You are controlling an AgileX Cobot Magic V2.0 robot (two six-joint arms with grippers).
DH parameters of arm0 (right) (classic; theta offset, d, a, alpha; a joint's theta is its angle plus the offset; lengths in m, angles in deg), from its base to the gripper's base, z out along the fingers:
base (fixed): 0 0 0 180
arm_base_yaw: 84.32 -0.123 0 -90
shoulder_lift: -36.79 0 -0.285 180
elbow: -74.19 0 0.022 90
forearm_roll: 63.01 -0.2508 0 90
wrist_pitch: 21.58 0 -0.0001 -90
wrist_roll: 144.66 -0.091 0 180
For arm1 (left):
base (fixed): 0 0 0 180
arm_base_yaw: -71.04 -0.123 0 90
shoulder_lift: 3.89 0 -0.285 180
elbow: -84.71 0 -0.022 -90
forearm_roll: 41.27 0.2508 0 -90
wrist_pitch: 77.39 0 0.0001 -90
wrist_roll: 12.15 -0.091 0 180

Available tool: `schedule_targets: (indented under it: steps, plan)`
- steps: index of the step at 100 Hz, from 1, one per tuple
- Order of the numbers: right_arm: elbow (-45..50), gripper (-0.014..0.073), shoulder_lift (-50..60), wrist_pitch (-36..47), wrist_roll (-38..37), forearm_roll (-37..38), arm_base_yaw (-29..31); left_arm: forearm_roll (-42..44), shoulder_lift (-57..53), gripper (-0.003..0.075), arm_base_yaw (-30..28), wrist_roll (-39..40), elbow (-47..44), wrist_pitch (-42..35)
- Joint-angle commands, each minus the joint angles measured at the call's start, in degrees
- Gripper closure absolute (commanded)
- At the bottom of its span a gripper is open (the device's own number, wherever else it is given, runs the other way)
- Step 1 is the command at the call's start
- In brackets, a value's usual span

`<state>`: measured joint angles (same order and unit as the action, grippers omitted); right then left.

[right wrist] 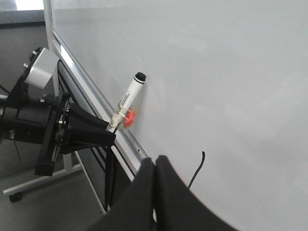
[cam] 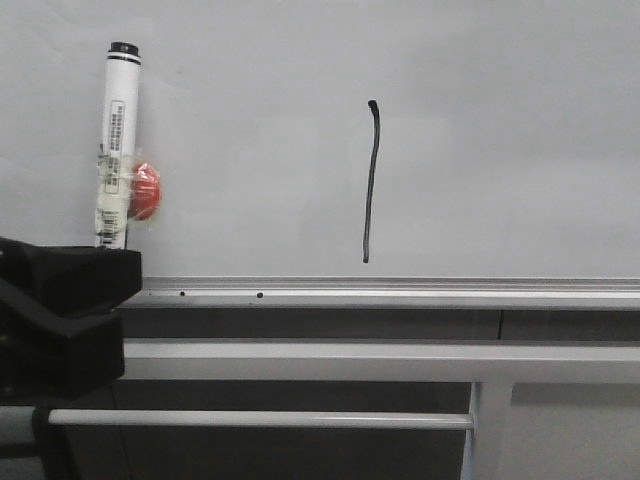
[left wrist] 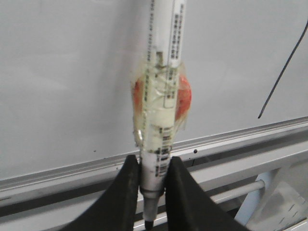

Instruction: Write number 1 on whiteboard

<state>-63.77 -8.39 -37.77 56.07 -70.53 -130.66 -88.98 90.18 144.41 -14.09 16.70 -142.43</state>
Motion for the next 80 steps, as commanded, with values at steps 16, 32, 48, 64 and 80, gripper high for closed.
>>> schedule_targets:
  steps: [16, 32, 48, 64, 80]
  plan:
    - [-1.59, 0.0657, -0.38, 4.46, 0.12, 0.71, 0.40, -1.42, -0.87, 0.0741, -0.15, 0.61, 3.03, -14.33]
    - [-1.59, 0.0657, -0.38, 4.42, 0.12, 0.71, 0.40, -4.74, -0.87, 0.0741, -0.15, 0.61, 3.40, -14.33]
    - [-1.59, 0.0657, -0.38, 4.42, 0.12, 0.71, 0.40, -5.14, -0.87, 0.0741, -0.15, 0.61, 4.05, -14.33]
    - [-1.59, 0.0657, -0.38, 4.32, 0.12, 0.71, 0.40, -7.07, -0.87, 0.0741, -0.15, 0.61, 5.06, -14.33]
    - [-1.59, 0.0657, -0.38, 4.33, 0.12, 0.71, 0.40, -7.39, -0.80, 0.0741, -0.15, 0.61, 5.15, -14.33]
